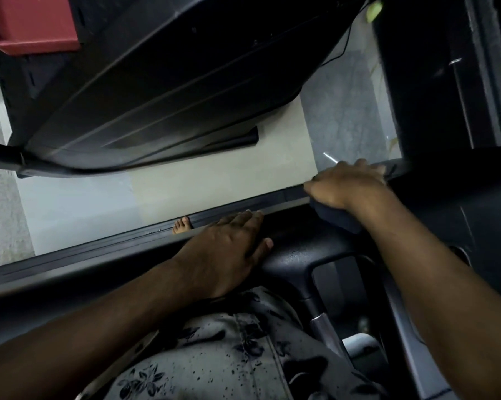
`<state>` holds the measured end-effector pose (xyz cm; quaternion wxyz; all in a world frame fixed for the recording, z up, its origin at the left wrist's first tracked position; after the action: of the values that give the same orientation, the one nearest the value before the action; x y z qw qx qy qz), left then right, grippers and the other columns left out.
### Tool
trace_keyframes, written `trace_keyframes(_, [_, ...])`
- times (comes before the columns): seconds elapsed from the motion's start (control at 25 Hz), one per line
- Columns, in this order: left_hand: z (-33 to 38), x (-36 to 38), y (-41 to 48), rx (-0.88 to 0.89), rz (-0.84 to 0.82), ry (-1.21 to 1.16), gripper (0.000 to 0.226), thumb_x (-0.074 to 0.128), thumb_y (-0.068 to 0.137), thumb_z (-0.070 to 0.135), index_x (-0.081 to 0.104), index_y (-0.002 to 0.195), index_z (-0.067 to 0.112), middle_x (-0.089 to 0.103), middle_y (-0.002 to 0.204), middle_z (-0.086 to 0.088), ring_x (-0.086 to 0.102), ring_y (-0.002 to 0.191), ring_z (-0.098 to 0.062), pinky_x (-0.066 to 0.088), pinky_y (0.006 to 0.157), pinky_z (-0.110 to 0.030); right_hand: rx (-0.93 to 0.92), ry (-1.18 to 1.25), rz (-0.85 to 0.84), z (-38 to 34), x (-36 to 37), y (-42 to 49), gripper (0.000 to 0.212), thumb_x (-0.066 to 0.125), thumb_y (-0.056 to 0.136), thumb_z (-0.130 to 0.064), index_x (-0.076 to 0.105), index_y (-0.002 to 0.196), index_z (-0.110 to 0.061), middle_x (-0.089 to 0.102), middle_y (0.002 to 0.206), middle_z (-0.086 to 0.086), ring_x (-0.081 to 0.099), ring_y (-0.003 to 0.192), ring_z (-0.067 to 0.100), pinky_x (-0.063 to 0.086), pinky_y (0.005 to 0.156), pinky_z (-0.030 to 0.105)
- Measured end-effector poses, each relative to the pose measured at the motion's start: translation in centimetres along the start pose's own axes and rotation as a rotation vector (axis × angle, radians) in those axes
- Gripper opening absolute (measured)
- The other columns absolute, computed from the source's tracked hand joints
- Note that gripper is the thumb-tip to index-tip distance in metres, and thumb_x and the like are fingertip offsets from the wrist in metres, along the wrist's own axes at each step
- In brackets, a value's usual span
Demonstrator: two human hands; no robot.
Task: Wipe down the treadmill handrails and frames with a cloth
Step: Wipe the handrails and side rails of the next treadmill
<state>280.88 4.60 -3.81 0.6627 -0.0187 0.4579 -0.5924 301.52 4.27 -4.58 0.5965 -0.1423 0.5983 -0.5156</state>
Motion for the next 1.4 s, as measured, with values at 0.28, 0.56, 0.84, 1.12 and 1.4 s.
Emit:
trace_keyframes(0.28, [2.1, -0.7, 1.9, 0.024, 0.023, -0.019, 0.064, 0.029, 0.101, 0.050, 0.022, 0.154, 0.014, 0.026, 0.160, -0.007, 0.025, 0.146, -0.018, 0.015, 0.117, -0.025, -0.003, 0.029, 0.003, 2.6, -0.2, 1.5, 0.057, 0.029, 0.091, -0.059, 0.056, 0.135, -0.036, 0.050, 0.146, 0.002, 0.039, 0.134, 0.032, 0.031, 0.109, 0.053])
trace_keyframes(0.56, [3.7, -0.8, 3.5, 0.040, 0.030, -0.032, 0.063, 0.031, 0.102, 0.048, 0.022, 0.154, 0.015, 0.026, 0.160, -0.005, 0.024, 0.146, -0.015, 0.011, 0.113, -0.017, 0.008, 0.073, -0.043, 4.4, -0.4, 2.9, 0.056, 0.032, 0.086, -0.059, 0.061, 0.126, -0.032, 0.056, 0.139, 0.005, 0.048, 0.124, 0.031, 0.036, 0.105, 0.051])
trace_keyframes(0.84, [5.1, -0.8, 5.2, 0.054, 0.003, -0.037, 0.062, 0.030, 0.102, 0.048, 0.020, 0.155, 0.016, 0.025, 0.161, -0.005, 0.024, 0.146, -0.017, 0.012, 0.113, -0.019, -0.002, 0.085, -0.022, 6.0, -0.7, 3.2, 0.052, 0.035, 0.089, -0.057, 0.060, 0.128, -0.033, 0.056, 0.138, 0.004, 0.048, 0.123, 0.030, 0.037, 0.100, 0.046])
trace_keyframes(1.12, [6.5, -0.4, 6.9, 0.101, 0.007, -0.041, 0.062, 0.029, 0.102, 0.047, 0.021, 0.154, 0.014, 0.026, 0.160, -0.006, 0.025, 0.146, -0.018, 0.015, 0.117, -0.024, -0.042, 0.061, 0.031, 7.8, -0.7, 3.0, 0.049, 0.031, 0.092, -0.057, 0.061, 0.126, -0.038, 0.058, 0.135, 0.000, 0.048, 0.122, 0.026, 0.037, 0.102, 0.050])
trace_keyframes(1.4, [7.9, -0.3, 8.6, 0.136, 0.004, -0.052, 0.064, 0.025, 0.101, 0.052, 0.022, 0.154, 0.016, 0.028, 0.160, -0.003, 0.027, 0.146, -0.016, 0.021, 0.118, -0.028, -0.057, 0.065, 0.034, 10.4, -0.6, 4.0, 0.057, 0.027, 0.084, -0.066, 0.061, 0.121, -0.041, 0.060, 0.134, -0.002, 0.052, 0.120, 0.027, 0.040, 0.100, 0.050])
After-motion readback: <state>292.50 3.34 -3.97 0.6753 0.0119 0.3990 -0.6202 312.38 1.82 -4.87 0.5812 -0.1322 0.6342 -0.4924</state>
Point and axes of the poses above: each hand's wrist, its own y-axis towards the middle knuckle, its own x-axis out of the palm, z = x × y, the point moved 7 cm from there along y, towards the middle knuckle
